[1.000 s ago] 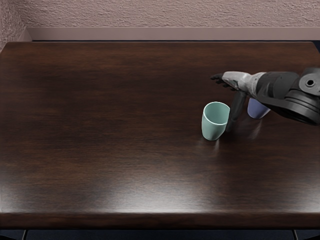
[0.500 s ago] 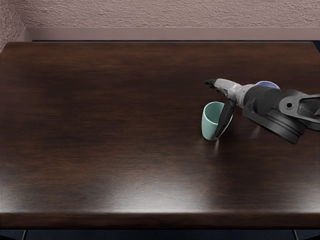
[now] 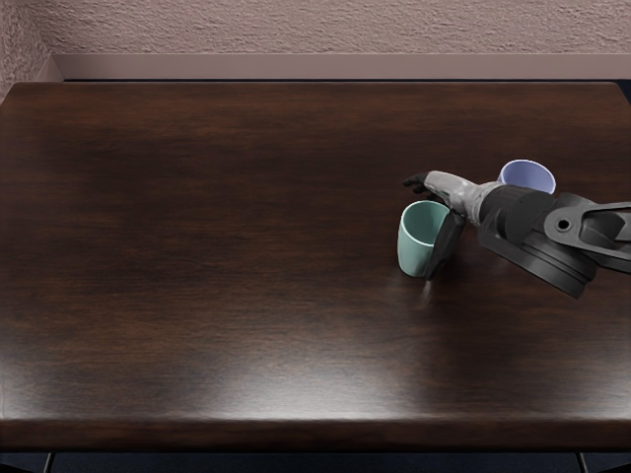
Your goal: Pick up cup and place in cup with right hand
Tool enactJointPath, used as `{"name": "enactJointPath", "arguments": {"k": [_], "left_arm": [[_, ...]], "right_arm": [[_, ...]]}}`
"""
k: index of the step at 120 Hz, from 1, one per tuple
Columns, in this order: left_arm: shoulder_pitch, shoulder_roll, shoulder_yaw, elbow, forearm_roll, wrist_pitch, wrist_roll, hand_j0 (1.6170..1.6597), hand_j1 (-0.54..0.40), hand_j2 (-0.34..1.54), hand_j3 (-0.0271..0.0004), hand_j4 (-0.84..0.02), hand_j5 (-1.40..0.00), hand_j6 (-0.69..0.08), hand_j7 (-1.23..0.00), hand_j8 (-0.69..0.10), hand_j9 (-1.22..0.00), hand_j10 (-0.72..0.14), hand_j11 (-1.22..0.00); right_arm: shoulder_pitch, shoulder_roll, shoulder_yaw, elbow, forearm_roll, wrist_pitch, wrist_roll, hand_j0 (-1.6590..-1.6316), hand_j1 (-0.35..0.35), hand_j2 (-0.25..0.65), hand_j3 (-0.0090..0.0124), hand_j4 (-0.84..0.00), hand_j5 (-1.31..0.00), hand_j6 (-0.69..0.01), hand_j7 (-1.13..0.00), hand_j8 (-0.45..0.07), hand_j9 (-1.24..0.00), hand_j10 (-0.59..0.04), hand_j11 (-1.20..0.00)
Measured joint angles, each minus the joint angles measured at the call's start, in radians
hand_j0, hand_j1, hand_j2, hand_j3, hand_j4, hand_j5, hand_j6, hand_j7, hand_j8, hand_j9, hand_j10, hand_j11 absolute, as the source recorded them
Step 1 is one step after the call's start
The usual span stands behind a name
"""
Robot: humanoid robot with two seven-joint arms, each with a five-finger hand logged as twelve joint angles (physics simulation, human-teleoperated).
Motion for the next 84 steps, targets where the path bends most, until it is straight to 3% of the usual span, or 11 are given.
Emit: {"name": "enactJointPath", "arguments": {"k": [52,60,74,77,84], "left_arm": [[0.000,0.000,0.000,0.000,0.000,0.000,0.000,1.6581,0.344,0.00,0.0000,-0.004,0.00,-0.004,0.00,-0.004,0.00,-0.004,0.00],[0.000,0.000,0.000,0.000,0.000,0.000,0.000,1.6581,0.344,0.00,0.0000,-0.004,0.00,-0.004,0.00,-0.004,0.00,-0.004,0.00],[0.000,0.000,0.000,0.000,0.000,0.000,0.000,1.6581,0.344,0.00,0.0000,-0.004,-0.01,-0.004,-0.01,-0.004,-0.01,-0.004,-0.01],[0.000,0.000,0.000,0.000,0.000,0.000,0.000,1.6581,0.344,0.00,0.0000,-0.004,-0.01,-0.004,-0.01,-0.004,-0.01,-0.004,-0.01],[0.000,0.000,0.000,0.000,0.000,0.000,0.000,1.6581,0.344,0.00,-0.0001,-0.004,-0.01,-0.004,-0.01,-0.004,-0.01,-0.004,-0.01]], "right_arm": [[0.007,0.025,-0.050,-0.001,0.000,-0.095,0.000,-1.6581,-0.172,-0.028,0.0000,-0.150,-0.19,-0.151,-0.19,-0.150,-0.19,-0.150,-0.19],[0.009,0.027,-0.056,-0.001,0.000,-0.100,0.000,-1.6581,-0.115,-0.038,0.0000,-0.197,-0.25,-0.198,-0.25,-0.198,-0.25,-0.197,-0.25],[0.009,0.022,-0.059,-0.002,0.000,-0.103,0.000,-1.6581,0.068,-0.046,0.0004,-0.329,-0.43,-0.327,-0.43,-0.330,-0.43,-0.329,-0.43],[0.009,0.021,-0.059,-0.002,0.000,-0.103,0.000,-1.6575,0.077,-0.043,-0.0010,-0.354,-0.46,-0.327,-0.46,-0.354,-0.46,-0.353,-0.46],[0.009,0.020,-0.059,-0.002,0.000,-0.103,0.001,-1.6563,0.102,-0.006,-0.0004,-0.402,-0.53,-0.299,-0.53,-0.325,-0.53,-0.399,-0.53]]}}
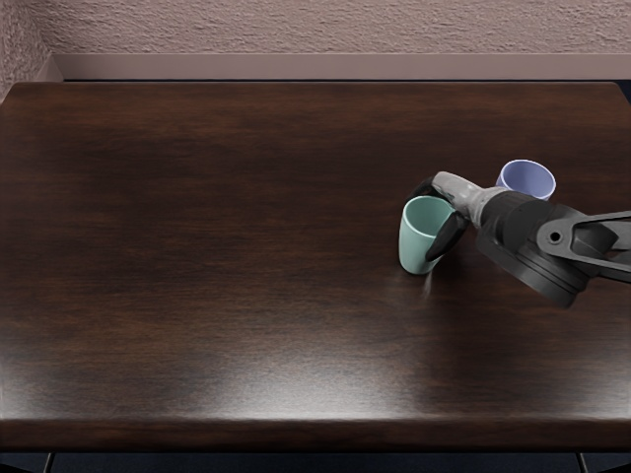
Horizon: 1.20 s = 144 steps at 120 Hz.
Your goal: Pick up cup and place in cup with right hand
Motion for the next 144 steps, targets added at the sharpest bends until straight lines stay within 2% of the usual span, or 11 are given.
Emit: {"name": "enactJointPath", "arguments": {"k": [33,34,35,41,62,76,82,93,119,123,144], "left_arm": [[0.000,0.000,0.000,0.000,0.000,0.000,0.000,1.6581,0.344,0.00,-0.0001,-0.004,-0.01,-0.004,-0.01,-0.004,-0.01,-0.004,-0.01],[0.001,0.000,0.000,0.000,0.000,0.000,0.000,1.6581,0.344,0.00,-0.0001,-0.004,-0.01,-0.004,-0.01,-0.004,-0.01,-0.004,-0.01],[0.000,0.000,0.000,0.000,0.000,0.000,0.000,1.6581,0.344,0.00,-0.0001,-0.004,-0.01,-0.004,-0.01,-0.004,-0.01,-0.004,-0.01],[0.000,0.000,0.000,0.000,0.000,0.000,0.000,1.6581,0.344,0.00,-0.0001,-0.004,-0.01,-0.004,-0.01,-0.004,-0.01,-0.004,-0.01],[0.001,0.000,0.000,0.000,0.000,0.000,0.000,1.6581,0.344,0.00,-0.0001,-0.004,-0.01,-0.004,-0.01,-0.004,-0.01,-0.004,-0.01],[0.000,0.000,0.000,0.000,0.000,0.000,0.000,1.6581,0.344,0.00,-0.0001,-0.004,-0.01,-0.004,-0.01,-0.004,-0.01,-0.004,-0.01],[0.001,0.000,0.000,0.000,0.000,0.000,0.000,1.6581,0.344,0.00,-0.0001,-0.004,-0.01,-0.004,-0.01,-0.004,-0.01,-0.004,-0.01],[0.000,0.000,0.000,0.000,0.000,0.000,0.000,1.6581,0.344,0.00,-0.0001,-0.004,-0.01,-0.004,-0.01,-0.004,-0.01,-0.004,-0.01],[0.000,0.000,0.000,0.000,0.000,0.000,0.000,1.6581,0.344,0.00,-0.0001,-0.004,-0.01,-0.004,-0.01,-0.004,-0.01,-0.004,-0.01],[0.000,0.000,0.000,0.000,0.000,0.000,0.000,1.6581,0.344,0.00,-0.0001,-0.004,-0.01,-0.004,-0.01,-0.004,-0.01,-0.004,-0.01],[0.000,0.000,0.000,0.000,0.000,0.000,0.000,1.6581,0.344,0.00,-0.0001,-0.004,-0.01,-0.004,-0.01,-0.004,-0.01,-0.004,-0.01]], "right_arm": [[0.003,-0.039,0.039,-0.005,0.003,0.002,0.000,-1.6506,0.084,0.015,-0.0005,-0.392,-0.71,-0.268,-0.67,-0.232,-0.71,-0.379,-0.71],[0.004,-0.043,0.042,-0.005,0.004,0.003,0.000,-1.6505,0.071,0.032,0.0028,-0.384,-0.72,-0.257,-0.68,-0.225,-0.71,-0.373,-0.71],[0.005,-0.046,0.045,-0.005,0.005,0.004,-0.001,-1.6500,0.058,0.032,-0.0015,-0.378,-0.72,-0.256,-0.68,-0.229,-0.71,-0.378,-0.71],[0.018,-0.072,0.063,-0.005,0.004,0.006,0.000,-1.6512,0.098,-0.005,0.0006,-0.381,-0.72,-0.263,-0.69,-0.231,-0.72,-0.388,-0.72],[0.066,-0.176,0.138,-0.006,0.007,0.039,0.000,-1.6531,0.136,0.009,0.0005,-0.348,-0.73,-0.227,-0.70,-0.203,-0.73,-0.361,-0.73],[0.110,-0.238,0.152,-0.013,0.010,0.065,0.000,-1.6513,0.076,-0.084,0.0000,-0.361,-0.74,-0.240,-0.71,-0.215,-0.74,-0.373,-0.74],[0.120,-0.257,0.154,-0.026,0.009,0.077,0.000,-1.6527,0.110,-0.001,0.0007,-0.359,-0.74,-0.239,-0.71,-0.214,-0.74,-0.374,-0.74],[0.126,-0.284,0.150,-0.047,0.005,0.090,0.000,-1.6539,0.152,0.045,0.0003,-0.323,-0.75,-0.209,-0.71,-0.183,-0.74,-0.346,-0.74],[0.125,-0.331,0.135,-0.063,-0.023,0.132,0.000,-1.6525,0.173,0.084,0.0005,-0.305,-0.76,-0.183,-0.71,-0.174,-0.75,-0.335,-0.76],[0.124,-0.333,0.132,-0.064,-0.025,0.136,0.000,-1.6526,0.200,0.141,0.0000,-0.300,-0.76,-0.176,-0.71,-0.170,-0.75,-0.334,-0.76],[0.116,-0.336,0.118,-0.064,-0.030,0.143,0.000,-1.6530,0.190,0.114,0.0003,-0.304,-0.76,-0.181,-0.71,-0.178,-0.74,-0.350,-0.75]]}}
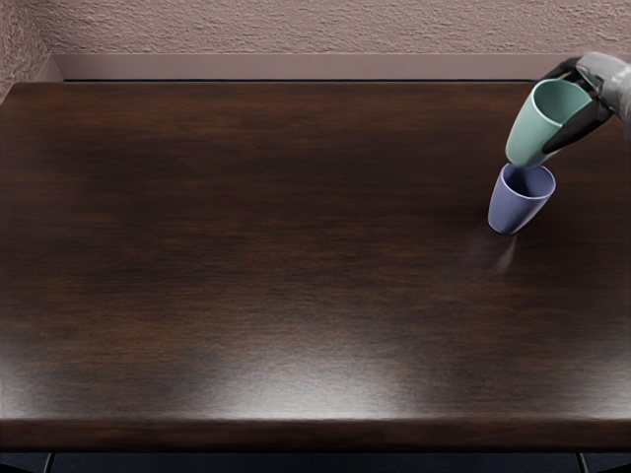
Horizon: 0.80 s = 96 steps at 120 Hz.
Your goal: Pick up cup and place in cup with right hand
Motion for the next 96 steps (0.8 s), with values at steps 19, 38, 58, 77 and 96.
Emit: {"name": "enactJointPath", "arguments": {"k": [19,38,58,77,96], "left_arm": [[0.000,0.000,0.000,0.000,0.000,0.000,0.000,1.6581,0.344,0.00,-0.0001,-0.004,-0.01,-0.004,-0.01,-0.004,-0.01,-0.004,-0.01],[0.000,0.000,0.000,0.000,0.000,0.000,0.000,1.6581,0.344,0.00,-0.0001,-0.004,-0.01,-0.004,-0.01,-0.004,-0.01,-0.004,-0.01],[0.001,0.000,0.000,0.000,0.000,0.000,0.000,1.6581,0.344,0.00,-0.0002,-0.004,-0.01,-0.004,-0.01,-0.004,-0.01,-0.004,-0.01],[0.000,0.000,0.000,0.000,0.000,0.000,0.000,1.6581,0.344,0.00,-0.0002,-0.004,-0.01,-0.004,-0.01,-0.004,-0.01,-0.004,-0.01],[0.000,0.000,0.000,0.000,0.000,0.000,0.000,1.6581,0.344,0.00,-0.0002,-0.004,-0.01,-0.004,-0.01,-0.004,-0.01,-0.004,-0.01]], "right_arm": [[-0.004,-0.001,-0.018,-0.001,-0.005,0.000,0.000,-1.6535,0.142,0.136,-0.0003,-0.332,-0.73,-0.212,-0.71,-0.211,-0.73,-0.384,-0.74],[-0.005,-0.003,-0.026,-0.001,-0.010,0.000,0.000,-1.6534,0.154,0.109,-0.0003,-0.335,-0.73,-0.238,-0.71,-0.246,-0.73,-0.438,-0.74],[-0.005,-0.008,-0.028,0.000,-0.010,0.000,0.001,-1.6520,0.171,0.125,-0.0003,-0.315,-0.74,-0.225,-0.71,-0.231,-0.75,-0.424,-0.76],[-0.012,-0.012,-0.032,0.000,-0.015,0.000,0.001,-1.6512,0.175,0.129,-0.0003,-0.310,-0.75,-0.222,-0.71,-0.226,-0.75,-0.421,-0.76],[-0.016,-0.011,-0.032,0.000,-0.016,0.000,0.001,-1.6508,0.176,0.131,-0.0003,-0.308,-0.75,-0.221,-0.71,-0.225,-0.75,-0.419,-0.76]]}}
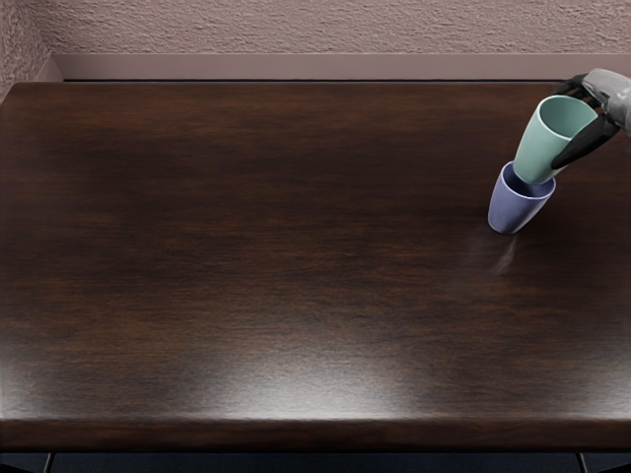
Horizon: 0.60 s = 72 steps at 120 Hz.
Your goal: Pick up cup and place in cup with right hand
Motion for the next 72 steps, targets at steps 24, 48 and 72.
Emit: {"name": "enactJointPath", "arguments": {"k": [24,48,72], "left_arm": [[0.000,0.000,0.000,0.000,0.000,0.000,0.000,1.6581,0.344,0.00,-0.0002,-0.004,-0.01,-0.004,-0.01,-0.004,-0.01,-0.004,-0.01],[0.000,0.000,0.000,0.000,0.000,0.000,0.000,1.6581,0.344,0.00,-0.0001,-0.004,-0.01,-0.004,-0.01,-0.004,-0.01,-0.004,-0.01],[0.000,0.000,0.000,0.000,0.000,-0.001,0.000,1.6581,0.344,0.00,-0.0001,-0.004,-0.01,-0.004,-0.01,-0.004,-0.01,-0.004,-0.01]], "right_arm": [[-0.002,-0.001,0.000,0.000,-0.002,-0.001,-0.001,-1.6532,0.072,0.086,0.0000,-0.276,-0.57,-0.200,-0.55,-0.212,-0.57,-0.343,-0.58],[-0.005,-0.002,0.005,-0.001,-0.002,-0.002,-0.001,-1.6562,-0.167,0.030,0.0000,-0.128,-0.24,-0.101,-0.23,-0.105,-0.24,-0.153,-0.25],[-0.030,-0.008,0.108,-0.002,0.033,0.074,-0.001,-1.6574,-0.259,0.009,0.0000,-0.071,-0.12,-0.062,-0.11,-0.063,-0.12,-0.080,-0.12]]}}
